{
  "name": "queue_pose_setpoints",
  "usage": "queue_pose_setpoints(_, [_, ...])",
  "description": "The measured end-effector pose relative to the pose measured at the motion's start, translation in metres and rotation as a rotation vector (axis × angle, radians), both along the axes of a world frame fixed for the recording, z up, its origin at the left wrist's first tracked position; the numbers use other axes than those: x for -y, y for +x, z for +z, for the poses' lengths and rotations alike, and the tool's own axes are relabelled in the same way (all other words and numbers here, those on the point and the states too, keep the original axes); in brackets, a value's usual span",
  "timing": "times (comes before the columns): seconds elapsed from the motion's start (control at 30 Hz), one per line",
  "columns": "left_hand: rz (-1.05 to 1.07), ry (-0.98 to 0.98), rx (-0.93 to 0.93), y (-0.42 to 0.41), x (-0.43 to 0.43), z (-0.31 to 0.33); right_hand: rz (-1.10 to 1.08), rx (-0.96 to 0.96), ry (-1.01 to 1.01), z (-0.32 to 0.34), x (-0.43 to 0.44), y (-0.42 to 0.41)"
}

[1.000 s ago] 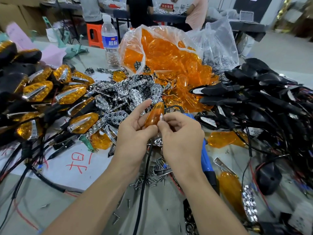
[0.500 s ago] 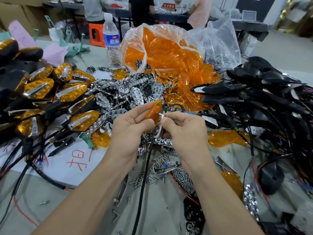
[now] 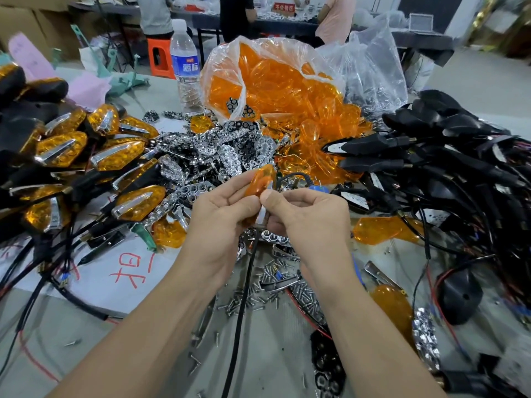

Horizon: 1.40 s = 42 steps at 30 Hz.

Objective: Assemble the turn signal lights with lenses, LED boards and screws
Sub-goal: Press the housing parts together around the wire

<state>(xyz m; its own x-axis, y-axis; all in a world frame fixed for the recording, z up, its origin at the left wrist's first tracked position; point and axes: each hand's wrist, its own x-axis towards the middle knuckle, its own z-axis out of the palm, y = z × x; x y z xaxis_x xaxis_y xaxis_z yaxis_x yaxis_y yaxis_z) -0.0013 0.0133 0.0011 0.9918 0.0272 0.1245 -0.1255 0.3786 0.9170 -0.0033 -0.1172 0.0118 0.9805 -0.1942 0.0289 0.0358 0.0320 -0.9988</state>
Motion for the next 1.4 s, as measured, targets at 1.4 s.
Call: queue_pose_setpoints(1.4, [-0.046,0.516,-0.077,-0.023,0.016,0.006,0.367,-0.094,-0.847,0.027,0.057,-0.008])
